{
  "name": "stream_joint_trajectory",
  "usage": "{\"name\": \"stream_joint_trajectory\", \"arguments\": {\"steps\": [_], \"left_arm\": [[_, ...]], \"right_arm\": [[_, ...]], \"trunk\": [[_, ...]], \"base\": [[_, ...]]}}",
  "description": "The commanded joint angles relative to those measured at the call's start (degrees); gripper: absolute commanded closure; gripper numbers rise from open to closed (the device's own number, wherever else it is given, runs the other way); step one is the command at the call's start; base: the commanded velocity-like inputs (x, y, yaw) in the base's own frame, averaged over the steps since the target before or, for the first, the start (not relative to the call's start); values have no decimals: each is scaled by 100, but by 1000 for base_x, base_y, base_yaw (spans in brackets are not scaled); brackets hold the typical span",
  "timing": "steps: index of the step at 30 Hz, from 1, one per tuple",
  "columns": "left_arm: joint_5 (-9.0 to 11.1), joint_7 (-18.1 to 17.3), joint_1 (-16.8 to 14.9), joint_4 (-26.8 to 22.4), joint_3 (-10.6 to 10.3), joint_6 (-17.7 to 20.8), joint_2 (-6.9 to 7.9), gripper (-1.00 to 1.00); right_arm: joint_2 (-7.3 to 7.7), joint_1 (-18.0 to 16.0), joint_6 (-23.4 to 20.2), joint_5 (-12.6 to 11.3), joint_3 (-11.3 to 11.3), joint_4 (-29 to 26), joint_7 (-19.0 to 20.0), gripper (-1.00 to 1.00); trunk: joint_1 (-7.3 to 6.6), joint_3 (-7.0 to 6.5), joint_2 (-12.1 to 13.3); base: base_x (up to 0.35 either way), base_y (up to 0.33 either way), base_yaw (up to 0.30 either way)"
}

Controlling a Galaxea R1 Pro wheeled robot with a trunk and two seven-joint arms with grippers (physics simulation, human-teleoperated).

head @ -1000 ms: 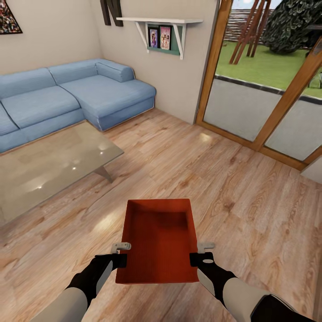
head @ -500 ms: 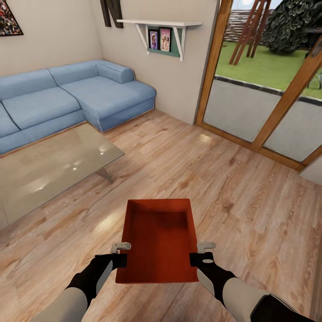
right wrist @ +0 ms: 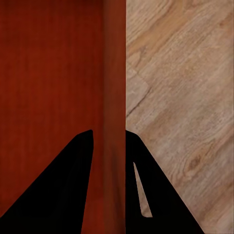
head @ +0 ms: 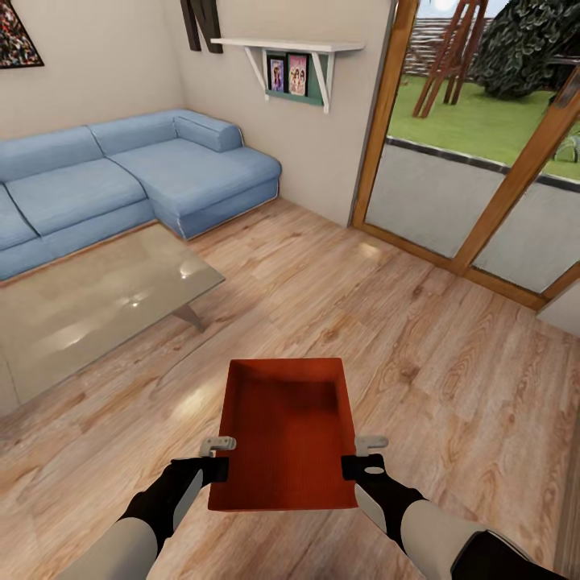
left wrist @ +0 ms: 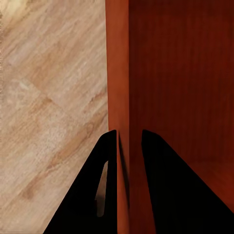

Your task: Move the two storage containers from the living room to the garage. In the garage, place one container on the floor and stack the other container on top of it (either order is fine).

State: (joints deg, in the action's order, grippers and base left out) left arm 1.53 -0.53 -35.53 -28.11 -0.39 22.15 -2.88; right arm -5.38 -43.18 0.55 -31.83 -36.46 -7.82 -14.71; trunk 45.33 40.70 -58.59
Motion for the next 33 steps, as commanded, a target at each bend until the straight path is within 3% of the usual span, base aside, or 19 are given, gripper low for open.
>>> {"name": "stream_joint_trajectory", "arguments": {"steps": [1,33], "left_arm": [[5,26,2,6,12,35,7,100],[5,25,2,6,12,35,6,100]], "right_arm": [[13,-6,125,80,122,-9,-32,100],[13,-6,129,80,122,-9,6,100]], "trunk": [[-22,-15,39],[-725,-589,1322]], "base": [[0,0,0],[0,0,0]]}}
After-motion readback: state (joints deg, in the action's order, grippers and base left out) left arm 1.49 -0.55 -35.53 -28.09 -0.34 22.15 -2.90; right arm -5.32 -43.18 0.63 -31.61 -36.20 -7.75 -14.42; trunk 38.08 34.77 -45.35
